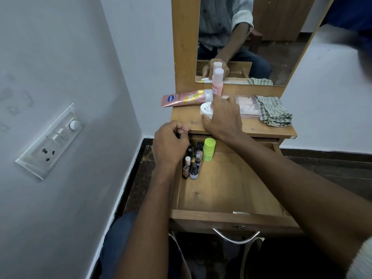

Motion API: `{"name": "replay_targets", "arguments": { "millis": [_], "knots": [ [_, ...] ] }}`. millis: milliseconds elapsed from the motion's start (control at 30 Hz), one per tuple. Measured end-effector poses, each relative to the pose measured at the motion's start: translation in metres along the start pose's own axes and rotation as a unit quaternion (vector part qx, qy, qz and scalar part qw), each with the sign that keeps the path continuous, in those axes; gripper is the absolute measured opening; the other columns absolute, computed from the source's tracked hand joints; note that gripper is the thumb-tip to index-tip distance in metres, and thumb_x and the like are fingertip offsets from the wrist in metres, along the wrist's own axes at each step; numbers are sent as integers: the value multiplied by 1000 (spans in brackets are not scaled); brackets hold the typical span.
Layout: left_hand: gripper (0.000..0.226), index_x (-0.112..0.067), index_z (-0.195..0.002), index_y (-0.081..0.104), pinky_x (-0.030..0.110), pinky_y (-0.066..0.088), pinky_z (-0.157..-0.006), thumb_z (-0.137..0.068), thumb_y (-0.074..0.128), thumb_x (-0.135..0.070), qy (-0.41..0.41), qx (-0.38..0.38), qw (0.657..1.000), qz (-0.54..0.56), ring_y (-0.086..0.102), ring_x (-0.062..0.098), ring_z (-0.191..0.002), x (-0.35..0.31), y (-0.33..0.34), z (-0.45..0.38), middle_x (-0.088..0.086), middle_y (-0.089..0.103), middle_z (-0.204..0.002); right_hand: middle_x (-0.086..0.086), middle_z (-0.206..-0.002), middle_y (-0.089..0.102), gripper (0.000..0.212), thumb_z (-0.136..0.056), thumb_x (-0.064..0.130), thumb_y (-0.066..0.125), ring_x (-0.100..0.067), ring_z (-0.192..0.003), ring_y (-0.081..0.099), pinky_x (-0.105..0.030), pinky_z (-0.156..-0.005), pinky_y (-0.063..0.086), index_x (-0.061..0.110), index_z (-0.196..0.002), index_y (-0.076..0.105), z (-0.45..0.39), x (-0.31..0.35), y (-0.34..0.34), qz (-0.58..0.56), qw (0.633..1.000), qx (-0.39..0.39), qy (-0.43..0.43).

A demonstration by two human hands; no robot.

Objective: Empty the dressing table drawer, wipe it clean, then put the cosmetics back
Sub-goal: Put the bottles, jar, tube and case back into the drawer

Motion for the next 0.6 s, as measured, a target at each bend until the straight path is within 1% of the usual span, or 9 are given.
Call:
{"name": "replay_targets", "arguments": {
  "millis": [100,233,333,400,500,567,600],
  "knots": [
    [19,-32,-92,77,33,60,-76,-91,65,-18,1,1,1000,-2,66,3,-81,0,1,0,-20,73,-89,-8,-111,65,39,-87,40,67,-30,-112,49,-43,-87,38,14,-113,55,6,-1,4,-6,1000,2,2],
    [18,-33,-92,77,31,58,-73,-91,67,-18,5,3,1000,-9,66,3,-80,0,3,0,-19,72,-86,-5,-107,62,39,-81,43,69,-27,-109,47,-41,-85,37,15,-105,54,13,-3,-1,-40,999,-12,-7],
    [18,-34,-91,77,28,57,-71,-90,67,-18,3,1,1000,-11,66,3,-79,0,2,0,-19,72,-85,-1,-104,58,44,-76,47,72,-24,-106,46,-39,-82,40,17,-103,54,26,-4,-12,-111,993,-47,-17],
    [19,-33,-91,77,26,55,-70,-90,67,-17,1,1,1000,-12,66,2,-80,0,2,-1,-19,73,-86,2,-103,54,46,-74,45,74,-19,-102,43,-32,-76,38,18,-104,53,44,-3,-20,-163,985,-53,-26],
    [20,-33,-91,77,22,51,-69,-91,65,-16,-4,1,1000,-12,66,0,-82,-2,1,0,-20,73,-89,3,-103,51,47,-70,34,81,-14,-93,44,-24,-72,35,18,-103,52,81,-1,-25,-239,968,-6,-75],
    [21,-32,-91,77,21,50,-67,-91,65,-16,-6,0,1000,-10,65,1,-79,-2,1,1,-20,73,-88,3,-104,51,50,-67,30,86,-13,-89,46,-21,-70,37,18,-102,53,104,-1,-26,-267,956,54,-110],
    [20,-32,-91,77,22,51,-66,-91,65,-16,-6,2,1000,-7,65,2,-77,-2,2,2,-20,73,-87,5,-104,51,51,-66,30,88,-9,-89,48,-18,-68,37,18,-102,53,115,-2,-25,-275,950,88,-120]
  ]
}}
Point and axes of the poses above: each hand's wrist, its own z-axis away from the middle knuckle, its own y-axis out of the palm, x = y × z, the point moved 4 cm from there along -z, towards the middle knuckle
